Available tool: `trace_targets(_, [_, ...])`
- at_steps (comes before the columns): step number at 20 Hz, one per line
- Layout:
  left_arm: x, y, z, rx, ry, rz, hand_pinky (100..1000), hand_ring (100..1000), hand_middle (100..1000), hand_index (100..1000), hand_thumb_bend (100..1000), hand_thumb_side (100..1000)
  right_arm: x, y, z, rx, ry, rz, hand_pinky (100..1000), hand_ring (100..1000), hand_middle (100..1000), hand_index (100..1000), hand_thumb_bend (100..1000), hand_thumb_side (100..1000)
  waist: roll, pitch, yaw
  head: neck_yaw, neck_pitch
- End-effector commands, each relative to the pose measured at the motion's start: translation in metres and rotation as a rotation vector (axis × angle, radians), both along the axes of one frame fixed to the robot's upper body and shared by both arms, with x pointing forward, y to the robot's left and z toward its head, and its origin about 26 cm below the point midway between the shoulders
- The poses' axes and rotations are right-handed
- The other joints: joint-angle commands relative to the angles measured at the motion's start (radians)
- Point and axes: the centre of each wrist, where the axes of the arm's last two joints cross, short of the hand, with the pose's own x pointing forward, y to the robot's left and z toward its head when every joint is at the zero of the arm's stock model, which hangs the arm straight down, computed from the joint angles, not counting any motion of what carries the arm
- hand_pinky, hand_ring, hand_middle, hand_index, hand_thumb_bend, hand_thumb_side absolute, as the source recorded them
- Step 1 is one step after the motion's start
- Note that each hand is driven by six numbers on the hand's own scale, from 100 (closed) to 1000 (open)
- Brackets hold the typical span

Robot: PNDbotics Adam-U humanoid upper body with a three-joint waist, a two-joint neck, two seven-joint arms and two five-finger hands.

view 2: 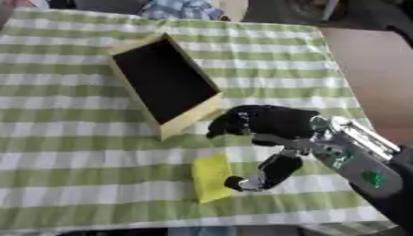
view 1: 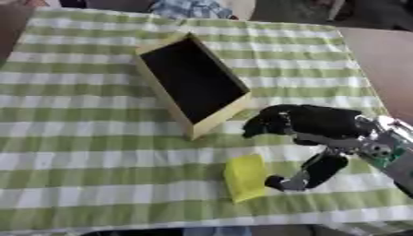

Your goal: Pick up objects on the table and place them in the box.

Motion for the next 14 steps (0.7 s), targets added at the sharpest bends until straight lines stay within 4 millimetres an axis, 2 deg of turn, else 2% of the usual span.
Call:
trace_targets(1, [0.0, -0.001, 0.009, 0.017, -0.026, -0.012, 649, 709, 651, 817, 911, 1000, -0.001, -0.001, 0.007, -0.058, -0.037, 0.014, 956, 912, 884, 925, 347, 603, 0.005, -0.011, -0.001, 0.0, 0.006])
trace_targets(6, [0.0, -0.002, 0.008, 0.016, -0.021, -0.016, 649, 709, 651, 816, 909, 1000, -0.002, -0.002, 0.005, -0.079, -0.033, 0.038, 959, 914, 884, 924, 353, 635, 0.005, -0.012, 0.0, 0.001, 0.006])
trace_targets(7, [0.0, -0.001, 0.008, 0.017, -0.021, -0.016, 649, 709, 651, 816, 909, 1000, -0.002, -0.002, 0.004, -0.08, -0.03, 0.038, 959, 913, 884, 923, 392, 634, 0.005, -0.013, 0.0, 0.001, 0.006])
trace_targets(8, [0.0, -0.001, 0.008, 0.017, -0.021, -0.016, 649, 709, 651, 816, 907, 1000, -0.003, -0.002, 0.004, -0.079, -0.027, 0.039, 958, 913, 883, 923, 339, 615, 0.005, -0.013, 0.0, 0.001, 0.006])
trace_targets(14, [0.0, -0.002, 0.009, 0.014, -0.023, -0.021, 648, 708, 650, 815, 902, 1000, -0.006, 0.001, -0.005, -0.067, -0.01, 0.02, 955, 908, 876, 921, 325, 660, 0.005, -0.013, -0.001, -0.003, 0.006])
